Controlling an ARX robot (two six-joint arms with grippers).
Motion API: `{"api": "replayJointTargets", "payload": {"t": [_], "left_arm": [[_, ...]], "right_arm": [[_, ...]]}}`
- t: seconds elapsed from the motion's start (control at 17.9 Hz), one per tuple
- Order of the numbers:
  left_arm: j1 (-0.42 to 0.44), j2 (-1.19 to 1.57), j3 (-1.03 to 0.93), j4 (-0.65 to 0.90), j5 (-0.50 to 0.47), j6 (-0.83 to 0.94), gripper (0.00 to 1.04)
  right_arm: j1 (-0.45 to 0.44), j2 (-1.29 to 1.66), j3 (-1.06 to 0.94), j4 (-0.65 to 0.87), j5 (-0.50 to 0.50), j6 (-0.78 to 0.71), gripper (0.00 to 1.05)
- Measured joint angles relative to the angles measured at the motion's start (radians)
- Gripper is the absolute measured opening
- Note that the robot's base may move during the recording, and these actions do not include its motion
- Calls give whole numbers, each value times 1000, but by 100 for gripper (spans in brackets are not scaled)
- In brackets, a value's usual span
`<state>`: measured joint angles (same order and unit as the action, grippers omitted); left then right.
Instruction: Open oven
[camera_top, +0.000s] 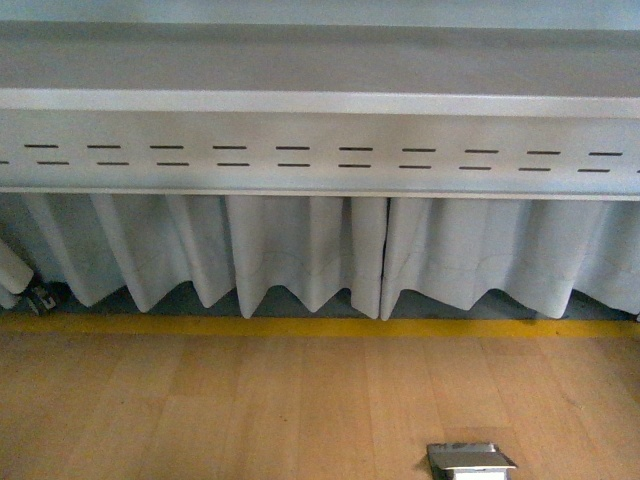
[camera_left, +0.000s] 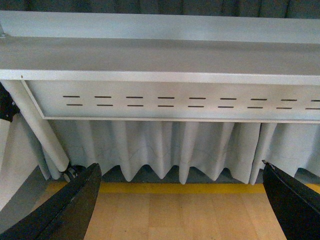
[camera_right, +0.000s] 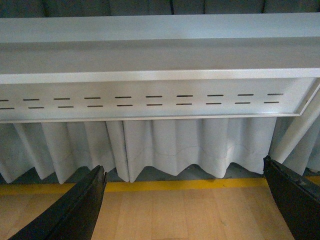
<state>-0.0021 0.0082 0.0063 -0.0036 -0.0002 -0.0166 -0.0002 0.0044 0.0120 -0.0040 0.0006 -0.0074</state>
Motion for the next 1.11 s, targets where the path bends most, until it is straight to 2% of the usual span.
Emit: {"api": "replayJointTargets", "payload": {"t": [1.11], "left_arm": [[0,0,0,0,0,0,98]], "right_arm": [[0,0,0,0,0,0,98]]}}
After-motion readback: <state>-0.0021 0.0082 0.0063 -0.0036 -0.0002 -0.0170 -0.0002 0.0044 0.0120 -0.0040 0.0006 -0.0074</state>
